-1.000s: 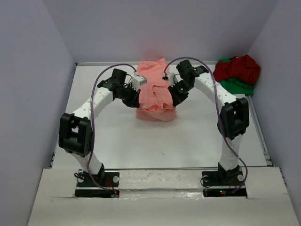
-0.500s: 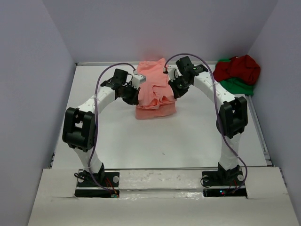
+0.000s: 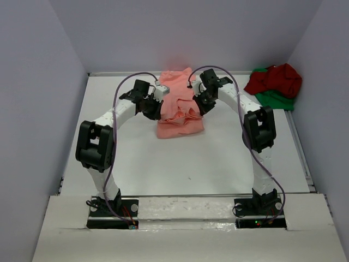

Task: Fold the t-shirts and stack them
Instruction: Fold the folded rectangular tshirt in 1/3 of the way

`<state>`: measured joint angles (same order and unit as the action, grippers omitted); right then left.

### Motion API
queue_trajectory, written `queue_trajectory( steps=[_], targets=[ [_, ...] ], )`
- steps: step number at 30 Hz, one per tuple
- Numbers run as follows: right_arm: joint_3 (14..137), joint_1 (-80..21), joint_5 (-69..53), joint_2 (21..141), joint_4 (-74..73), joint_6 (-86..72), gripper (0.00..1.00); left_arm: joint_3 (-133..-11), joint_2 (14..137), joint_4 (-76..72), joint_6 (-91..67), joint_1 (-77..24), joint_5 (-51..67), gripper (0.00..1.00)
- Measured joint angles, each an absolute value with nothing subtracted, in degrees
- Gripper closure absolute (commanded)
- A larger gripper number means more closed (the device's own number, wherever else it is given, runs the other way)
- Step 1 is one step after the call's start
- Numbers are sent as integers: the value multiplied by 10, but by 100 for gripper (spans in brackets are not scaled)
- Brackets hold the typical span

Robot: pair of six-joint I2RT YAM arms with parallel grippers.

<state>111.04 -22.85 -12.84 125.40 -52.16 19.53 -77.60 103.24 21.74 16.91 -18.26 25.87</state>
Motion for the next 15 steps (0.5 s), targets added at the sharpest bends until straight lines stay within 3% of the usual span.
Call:
queue_trajectory(
  steps=[15],
  targets=[
    [1195, -223, -113, 1295, -504, 197, 100, -821, 1098, 189, 158, -183, 219, 100]
  ],
)
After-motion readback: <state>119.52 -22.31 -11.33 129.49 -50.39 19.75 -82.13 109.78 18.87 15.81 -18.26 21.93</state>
